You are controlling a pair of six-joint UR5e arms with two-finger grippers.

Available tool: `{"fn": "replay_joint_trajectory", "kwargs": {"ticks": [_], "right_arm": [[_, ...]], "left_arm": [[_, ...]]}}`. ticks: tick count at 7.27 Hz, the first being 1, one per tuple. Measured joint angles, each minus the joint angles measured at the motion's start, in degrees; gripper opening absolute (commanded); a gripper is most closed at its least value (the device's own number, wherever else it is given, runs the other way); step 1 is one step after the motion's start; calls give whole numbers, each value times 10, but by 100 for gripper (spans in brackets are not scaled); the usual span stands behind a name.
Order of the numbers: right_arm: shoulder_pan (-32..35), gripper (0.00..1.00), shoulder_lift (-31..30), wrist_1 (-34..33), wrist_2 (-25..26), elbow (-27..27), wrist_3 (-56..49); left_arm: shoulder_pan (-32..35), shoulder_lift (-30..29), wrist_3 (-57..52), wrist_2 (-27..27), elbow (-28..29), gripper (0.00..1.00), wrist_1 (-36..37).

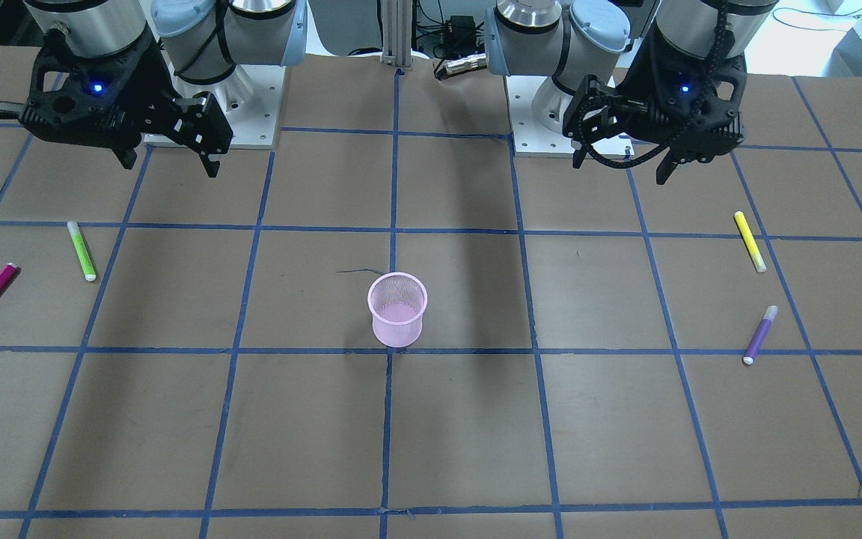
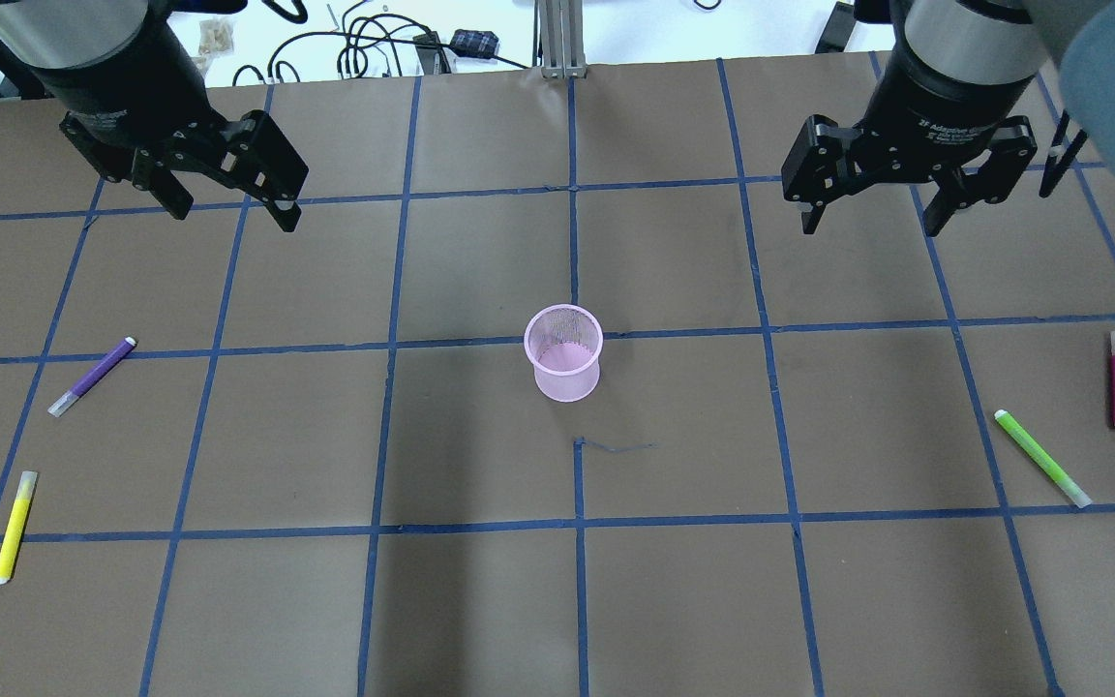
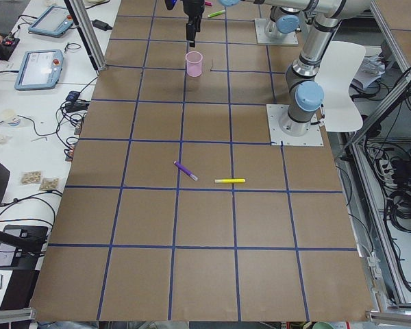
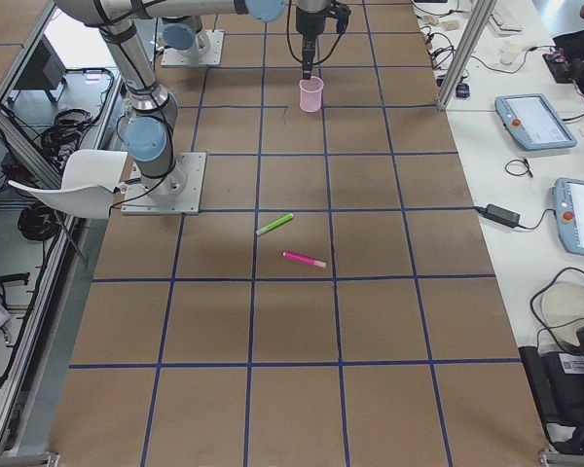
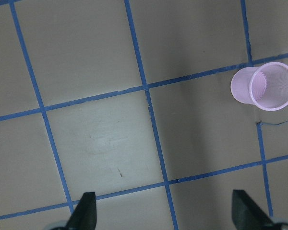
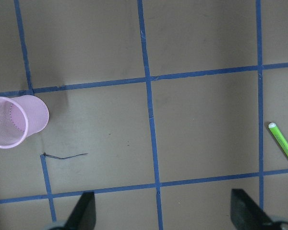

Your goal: Insert purple and pink pens into pink cup

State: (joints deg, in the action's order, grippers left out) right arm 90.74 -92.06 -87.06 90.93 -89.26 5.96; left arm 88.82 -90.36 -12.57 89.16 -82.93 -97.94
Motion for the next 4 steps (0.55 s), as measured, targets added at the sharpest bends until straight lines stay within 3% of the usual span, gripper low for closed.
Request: {"fn": "replay_joint_trajectory", "kwargs": {"ticks": [4], "right_arm": [[-3,100,3,1,2,-7,1]], "left_arm": [[0,0,-1,1,0,100,3]]}}
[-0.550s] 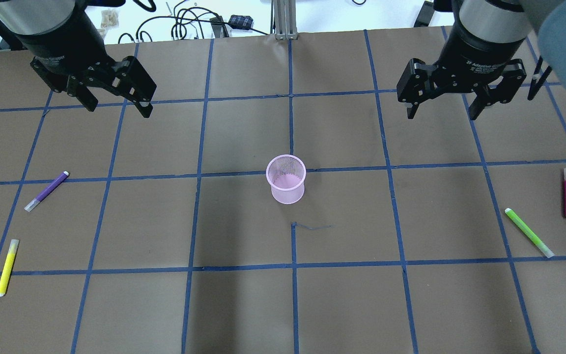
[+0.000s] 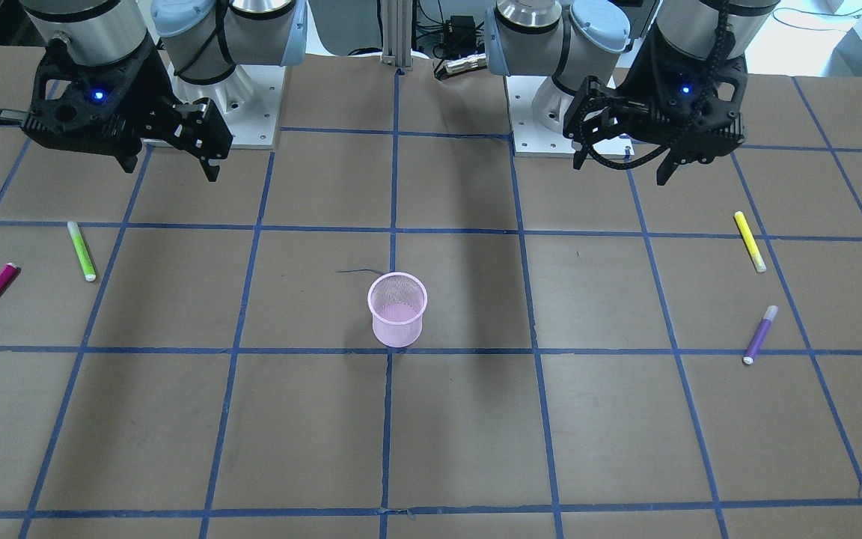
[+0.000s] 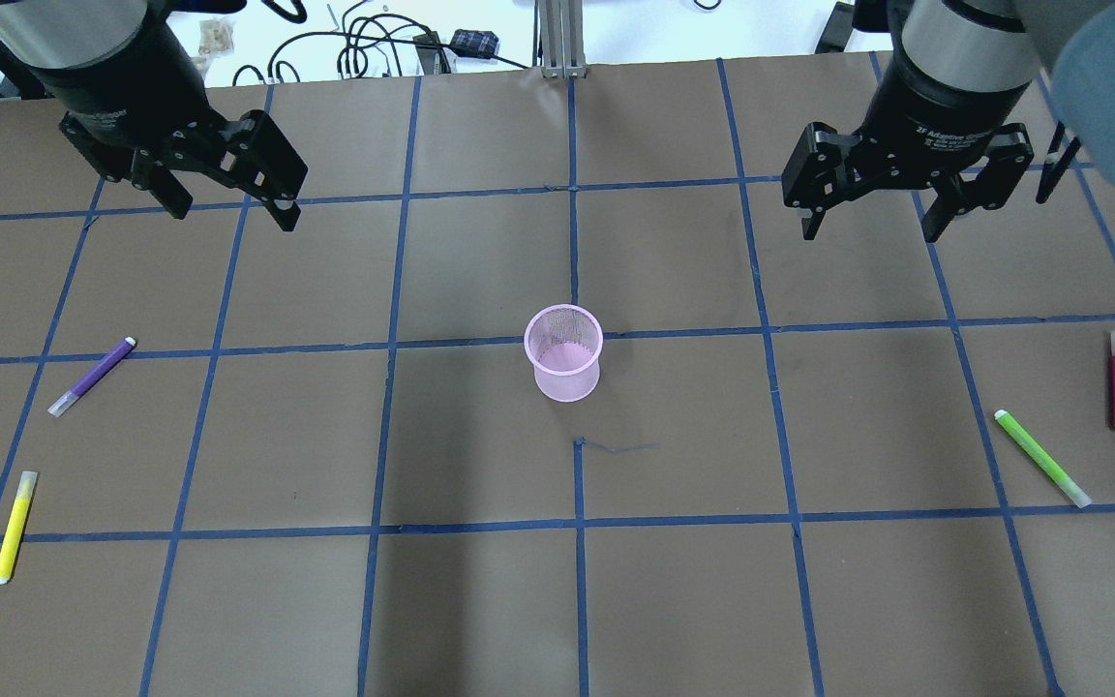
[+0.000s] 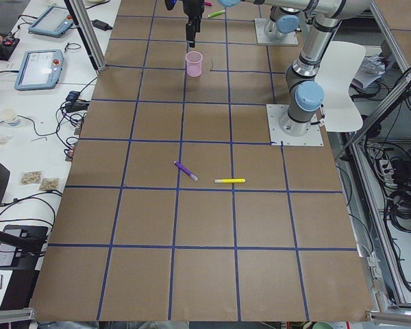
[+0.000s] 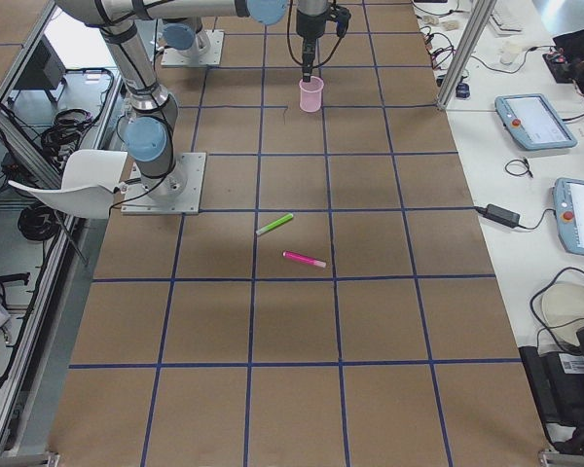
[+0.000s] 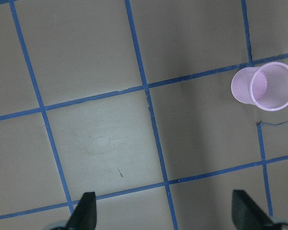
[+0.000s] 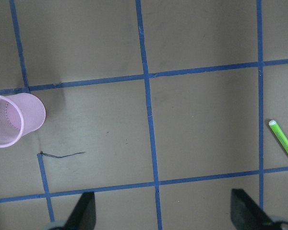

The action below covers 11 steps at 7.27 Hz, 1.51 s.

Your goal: Insert purple and pink pens into pink cup

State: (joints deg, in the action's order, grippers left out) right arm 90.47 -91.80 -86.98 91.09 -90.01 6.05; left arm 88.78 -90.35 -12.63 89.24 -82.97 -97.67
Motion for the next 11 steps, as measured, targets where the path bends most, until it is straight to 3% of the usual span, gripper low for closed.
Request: {"fn": "replay_joint_trajectory", "kwargs": {"ticks": [5,8,11], "right_arm": [[-30,100,32,-4,10,-7,-1],[-166,100,50,-19,10,-23,-57],[-320,100,62,-138,9,-112,-198]], "left_arm": [[1,2,-1,1,-10,100,2],[0,1,-5,1,-11,100,3],[-10,-11,-11,16,-27,100,5]]}}
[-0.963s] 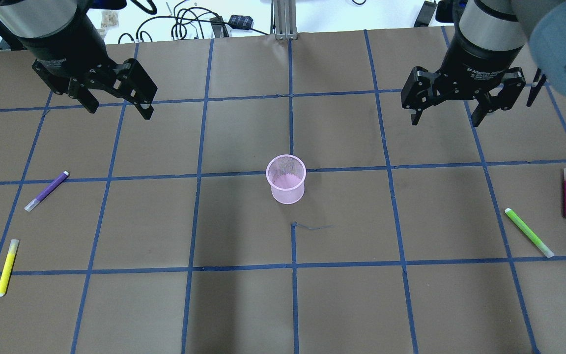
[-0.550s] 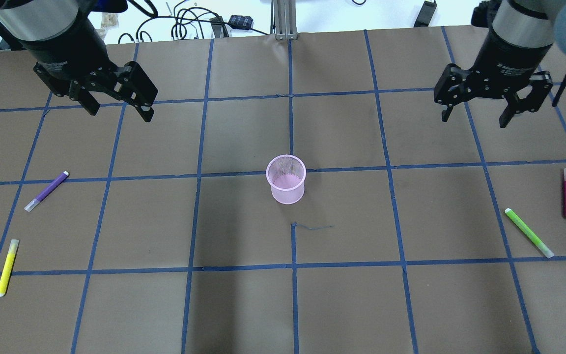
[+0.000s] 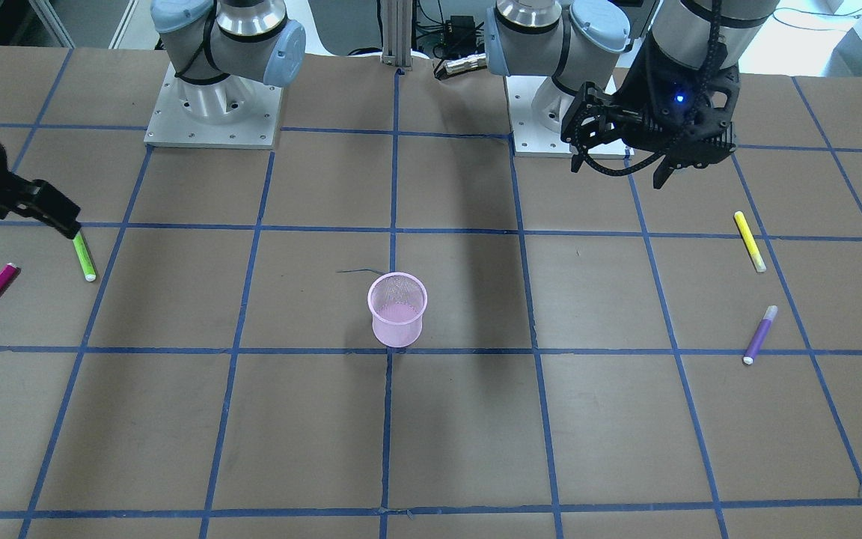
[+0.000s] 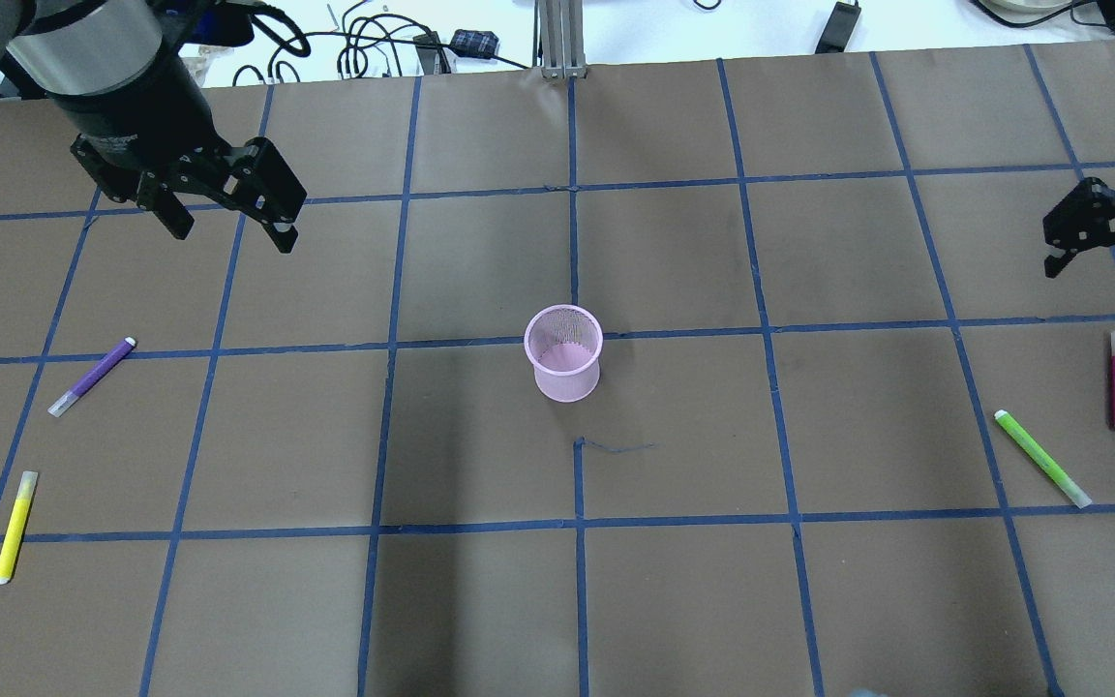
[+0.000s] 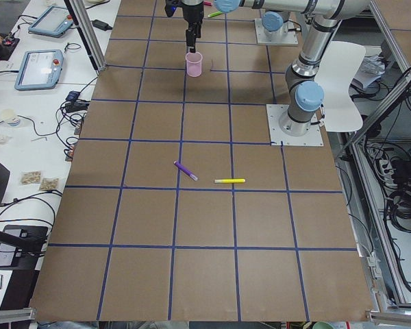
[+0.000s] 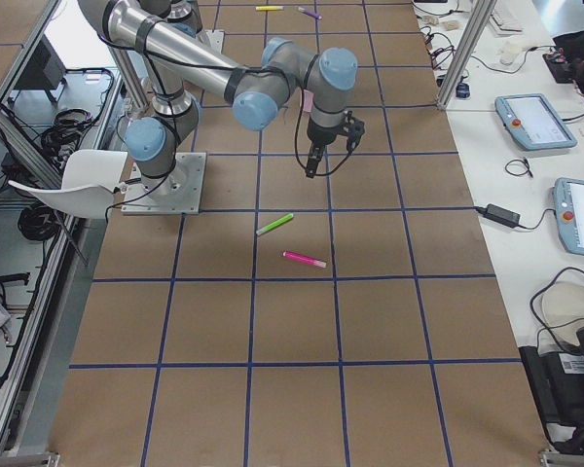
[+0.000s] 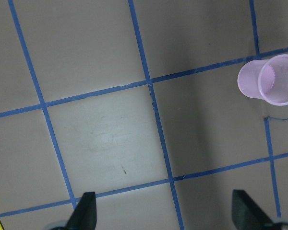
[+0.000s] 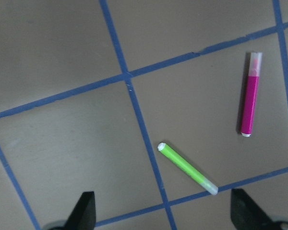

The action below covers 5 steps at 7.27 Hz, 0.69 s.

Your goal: Insert purple and pink pens into pink cup

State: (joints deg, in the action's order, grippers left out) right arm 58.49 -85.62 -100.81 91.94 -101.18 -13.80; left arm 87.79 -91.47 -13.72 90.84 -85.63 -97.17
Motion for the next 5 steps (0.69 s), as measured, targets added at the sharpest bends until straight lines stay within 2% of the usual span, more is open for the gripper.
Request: {"fn": "replay_joint_trajectory", "kwargs": {"ticks": [2,3,5], "right_arm": [[-64,100,48,-82,1,-31,-36],[-85,100,81,-112,2,-34,-41],[-104,100,143,-170,21,-36,-16]], "left_arm": [[-37,-6,-43,13,-25,100,5],[-77,-12,-89,20,-49,100,15],[-143,-40,-188,42,-90,100,83]]}}
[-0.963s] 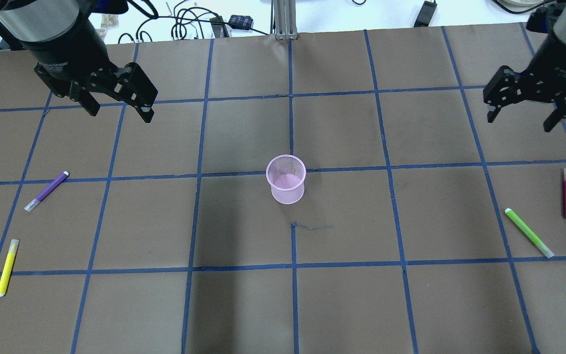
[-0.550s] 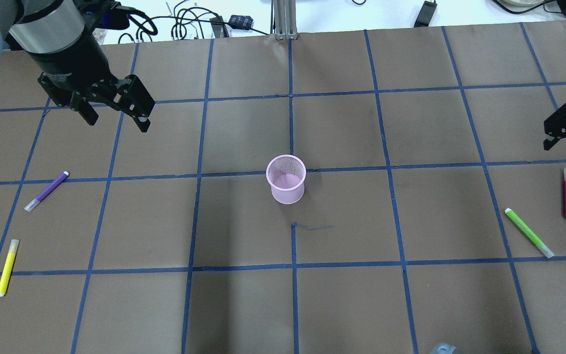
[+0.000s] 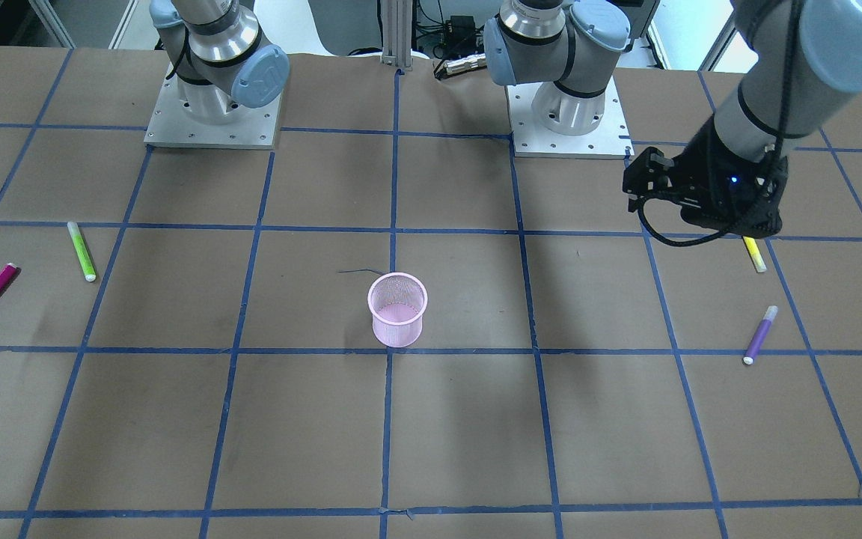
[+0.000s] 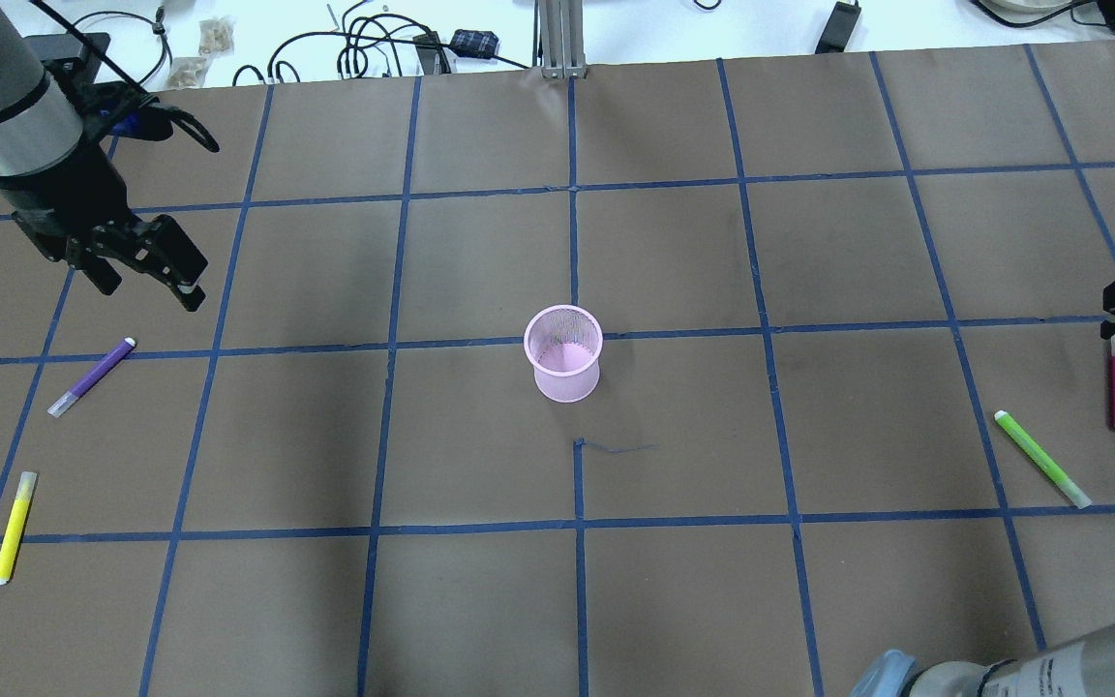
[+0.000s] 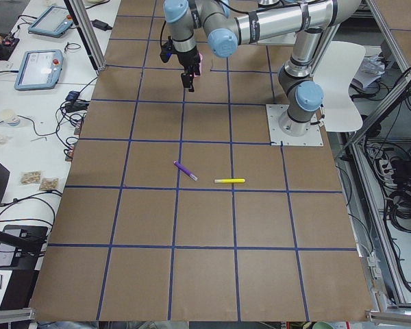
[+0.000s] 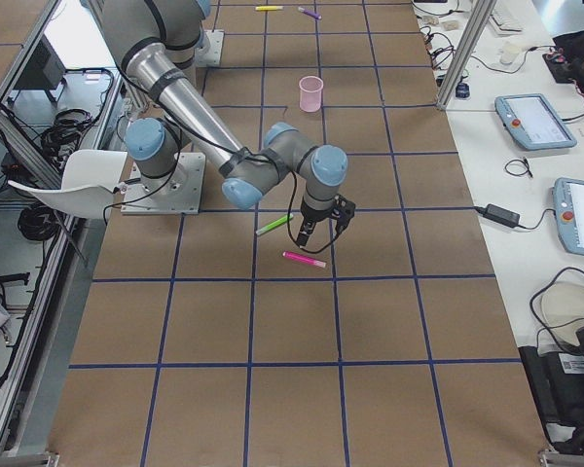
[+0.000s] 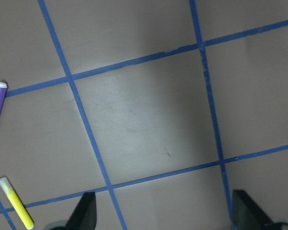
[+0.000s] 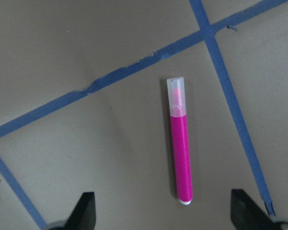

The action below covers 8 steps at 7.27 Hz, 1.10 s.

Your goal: Insert purple and pink pens into pink cup

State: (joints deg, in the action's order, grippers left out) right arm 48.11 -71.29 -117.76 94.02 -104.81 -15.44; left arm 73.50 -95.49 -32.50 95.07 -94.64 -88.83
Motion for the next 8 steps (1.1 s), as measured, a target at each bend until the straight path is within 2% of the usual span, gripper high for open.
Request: {"fn": "replay_joint_trajectory", "kwargs": {"ticks": [3,7,8], "right_arm": [[-3,98,30,-15,19,-14,60],[-3,90,45,-19,31,-25,68],[-3,77,48,-20,34,-25,66]], "left_arm": [[-46,-65,-107,61,-18,100,98],[-89,-162,-252,68,-21,100,217],[-98,-185,-298,61,-21,100,253]]}}
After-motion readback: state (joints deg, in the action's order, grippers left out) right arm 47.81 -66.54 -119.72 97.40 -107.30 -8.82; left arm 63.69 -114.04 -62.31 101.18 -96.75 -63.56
